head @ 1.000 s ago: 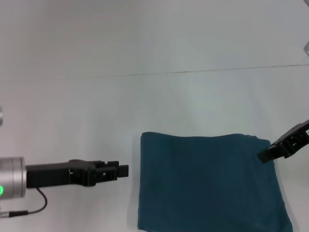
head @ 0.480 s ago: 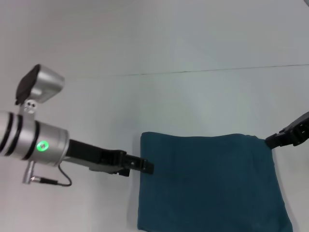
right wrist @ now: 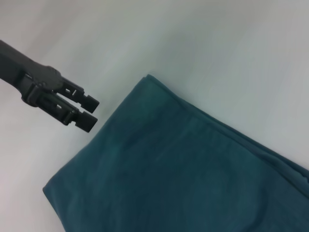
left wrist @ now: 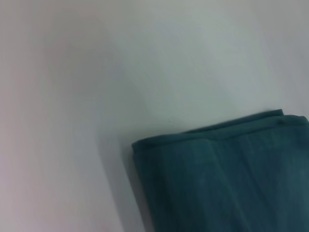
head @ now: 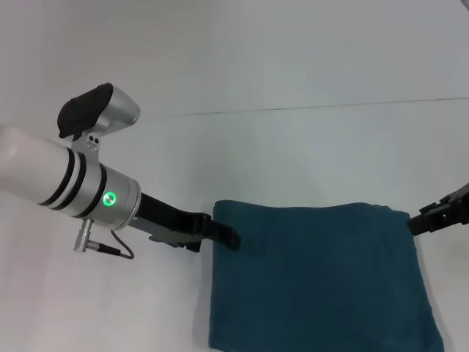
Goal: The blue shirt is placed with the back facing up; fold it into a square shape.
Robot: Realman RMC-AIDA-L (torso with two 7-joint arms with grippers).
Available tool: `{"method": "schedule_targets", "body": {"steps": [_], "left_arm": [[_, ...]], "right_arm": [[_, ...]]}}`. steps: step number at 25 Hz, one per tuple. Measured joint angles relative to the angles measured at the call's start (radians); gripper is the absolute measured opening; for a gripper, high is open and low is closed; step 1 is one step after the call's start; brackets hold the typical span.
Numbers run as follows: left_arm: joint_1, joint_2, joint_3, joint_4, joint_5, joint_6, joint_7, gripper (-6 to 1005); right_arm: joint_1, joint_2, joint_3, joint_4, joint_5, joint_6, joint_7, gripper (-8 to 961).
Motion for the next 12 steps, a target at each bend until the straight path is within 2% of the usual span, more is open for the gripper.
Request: {"method": "schedule_targets", "body": {"steps": [4, 12], "left_arm": [[-0.006, -0.003, 0.005, -0.004, 0.001, -0.005, -0.006, 863], [-0.042, -0.018, 0.028, -0.065, 0.002, -0.025, 0.001, 862]], "right_arm": [[0.001, 0.0, -0.004, -0.009, -0.002, -0.002, 0.001, 493], [0.019, 0.002, -0.019, -0.01, -0.003, -0.003, -0.001, 532]]}}
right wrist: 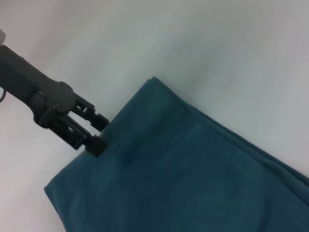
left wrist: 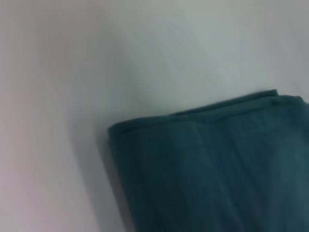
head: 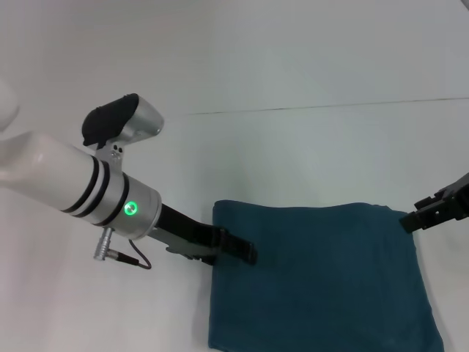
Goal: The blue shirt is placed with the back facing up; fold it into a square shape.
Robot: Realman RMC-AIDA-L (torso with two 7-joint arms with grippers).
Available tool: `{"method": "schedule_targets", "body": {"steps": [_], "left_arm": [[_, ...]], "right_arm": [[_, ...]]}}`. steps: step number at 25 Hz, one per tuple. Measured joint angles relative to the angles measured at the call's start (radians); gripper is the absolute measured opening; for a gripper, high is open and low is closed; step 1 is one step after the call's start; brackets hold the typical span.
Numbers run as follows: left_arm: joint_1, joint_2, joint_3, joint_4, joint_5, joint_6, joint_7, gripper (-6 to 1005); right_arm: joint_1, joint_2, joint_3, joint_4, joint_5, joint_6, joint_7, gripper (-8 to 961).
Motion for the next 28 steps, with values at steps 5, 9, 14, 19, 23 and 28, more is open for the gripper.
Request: {"method": "schedule_targets", "body": {"steps": [5, 9, 14, 19, 23, 28], "left_arm": [[-0.01, -0.01, 0.019, -0.011, 0.0, -0.016, -0.002, 861], [-0.022, -0.013, 0.022, -0.031, -0.001, -0.023, -0.002, 861], [-0.028, -0.02, 0.025, -0.035, 0.001, -0.031, 0.004, 860], [-0.028, -0.023, 0.02, -0.031, -0.01, -0.026, 0.043, 774], [-0.027, -0.026, 0.025, -0.037, -0.018, -0.026, 0.074, 700], [-0.03, -0.031, 0.039, -0.038, -0.022, -0.025, 0.083, 608]], "right_arm": [[0.001, 0.003, -0.008, -0.002, 0.0, 0.0, -0.002, 547], [0.0, 0.003, -0.011, -0.002, 0.0, 0.001, -0.003, 545], [-0.003, 0.004, -0.011, -0.002, 0.0, 0.003, -0.003, 540], [-0.007, 0.003, -0.01, -0.002, 0.0, 0.007, -0.002, 542], [-0.008, 0.002, -0.01, -0.002, -0.001, 0.008, -0.002, 541], [-0.012, 0.002, -0.01, -0.002, -0.002, 0.014, -0.004, 540]]}}
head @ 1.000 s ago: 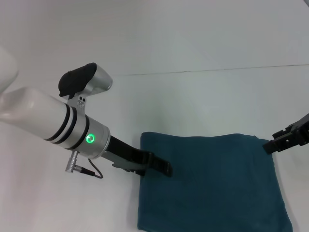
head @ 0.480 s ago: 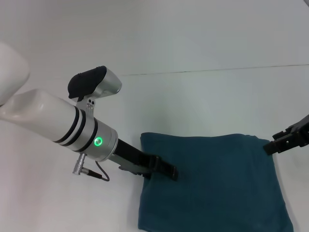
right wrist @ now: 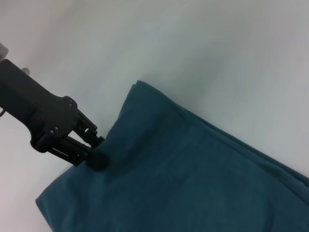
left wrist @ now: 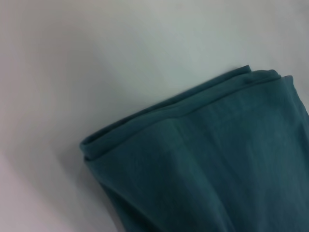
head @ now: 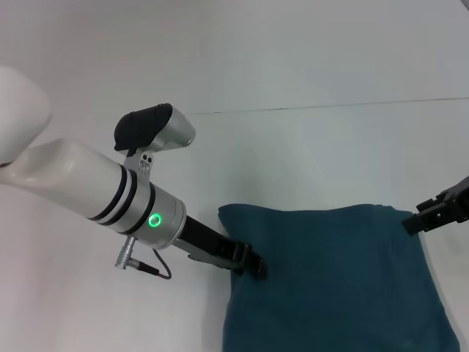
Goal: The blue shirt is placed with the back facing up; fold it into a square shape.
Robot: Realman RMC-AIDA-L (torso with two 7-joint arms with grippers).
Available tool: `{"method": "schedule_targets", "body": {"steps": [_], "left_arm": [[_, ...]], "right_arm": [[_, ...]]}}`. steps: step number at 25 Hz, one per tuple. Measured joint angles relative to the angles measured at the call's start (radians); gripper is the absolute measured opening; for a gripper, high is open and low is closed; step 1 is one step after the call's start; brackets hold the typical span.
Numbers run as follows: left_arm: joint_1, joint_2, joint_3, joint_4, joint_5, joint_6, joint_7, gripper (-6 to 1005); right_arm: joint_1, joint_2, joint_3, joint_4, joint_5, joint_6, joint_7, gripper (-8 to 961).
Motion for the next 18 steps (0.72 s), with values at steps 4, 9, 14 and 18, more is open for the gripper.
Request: {"method": "schedule_targets", "body": {"steps": [4, 9, 14, 18], "left_arm": [[-0.001, -0.001, 0.001, 0.0, -0.001, -0.004, 0.001, 475], [0.0, -0.001, 0.001, 0.0, -0.008, -0.01, 0.008, 251], [-0.002, 0.003, -0.002, 0.01, -0.013, -0.027, 0.021, 102], [-0.02, 0.011, 0.0, 0.025, -0.009, -0.04, 0.038, 46]], "right_arm": [[-0.003, 0.0, 0.0, 0.0, 0.0, 0.002, -0.003, 539], [-0.009, 0.006, 0.001, 0.0, 0.0, 0.003, -0.005, 537], [-0.018, 0.008, 0.006, 0.0, 0.004, 0.01, -0.019, 536], [-0.02, 0.009, 0.009, 0.0, 0.005, 0.013, -0.026, 536]]}}
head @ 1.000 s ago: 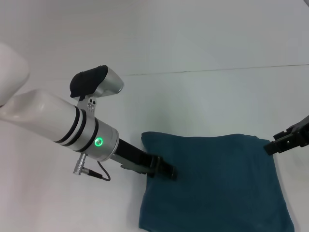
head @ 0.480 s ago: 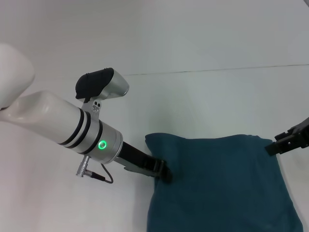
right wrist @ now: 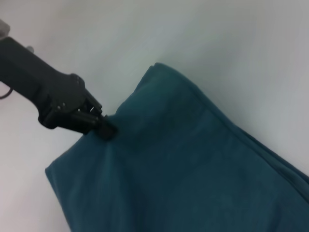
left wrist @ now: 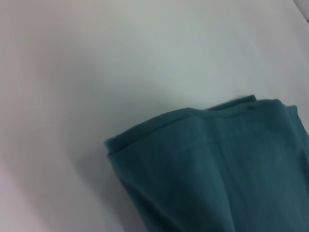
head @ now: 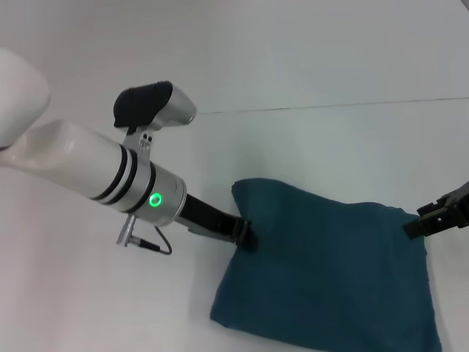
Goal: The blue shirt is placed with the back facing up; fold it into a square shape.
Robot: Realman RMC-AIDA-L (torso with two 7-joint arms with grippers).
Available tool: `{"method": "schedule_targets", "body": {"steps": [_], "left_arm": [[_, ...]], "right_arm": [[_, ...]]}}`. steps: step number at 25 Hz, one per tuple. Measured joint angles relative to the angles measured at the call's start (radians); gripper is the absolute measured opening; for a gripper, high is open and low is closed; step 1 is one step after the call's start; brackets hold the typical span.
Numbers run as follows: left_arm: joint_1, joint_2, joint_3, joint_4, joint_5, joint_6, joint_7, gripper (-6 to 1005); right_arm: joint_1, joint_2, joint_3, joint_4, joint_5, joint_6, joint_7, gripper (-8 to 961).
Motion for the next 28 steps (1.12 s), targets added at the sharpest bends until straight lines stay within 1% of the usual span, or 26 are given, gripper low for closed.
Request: {"method": "schedule_targets", "body": {"steps": [1, 2, 4, 8, 12, 16, 20, 23, 28], "left_arm": [[0.0, 0.0, 0.0, 0.0, 0.0, 0.0, 0.0, 49], [-0.014, 0.01, -0.002, 0.007, 0.004, -0.002, 0.001, 51], [-0.018, 0.015, -0.003, 0.009, 0.004, -0.009, -0.001, 57], [-0.022, 0.037, 0.0, 0.008, 0.006, -0.049, -0.005, 68], [-0.023, 0.053, -0.002, -0.001, 0.032, -0.072, -0.02, 79], [-0.015, 0.058, -0.009, 0.004, 0.087, -0.088, -0.051, 89], [0.005, 0.076, -0.019, 0.007, 0.096, -0.095, -0.066, 100], [0.022, 0.091, -0.064, 0.018, 0.121, -0.09, -0.066, 108], [0.059, 0.105, -0.139, 0.052, 0.166, -0.054, -0.061, 122]], "right_arm": [[0.0, 0.0, 0.0, 0.0, 0.0, 0.002, 0.0, 536], [-0.001, 0.0, 0.0, 0.0, 0.0, 0.003, 0.0, 536], [-0.001, 0.0, 0.0, 0.0, 0.0, 0.004, -0.001, 536], [-0.001, 0.002, 0.0, 0.0, 0.002, 0.004, -0.001, 537], [-0.001, 0.005, 0.0, 0.0, 0.003, 0.005, -0.001, 537], [-0.001, 0.005, 0.0, 0.0, 0.003, 0.007, -0.001, 537], [0.002, 0.008, -0.001, 0.0, 0.003, 0.007, 0.0, 537], [0.006, 0.013, -0.005, -0.003, 0.003, 0.007, 0.0, 536], [0.011, 0.017, -0.004, -0.007, 0.003, 0.007, 0.003, 536]]}}
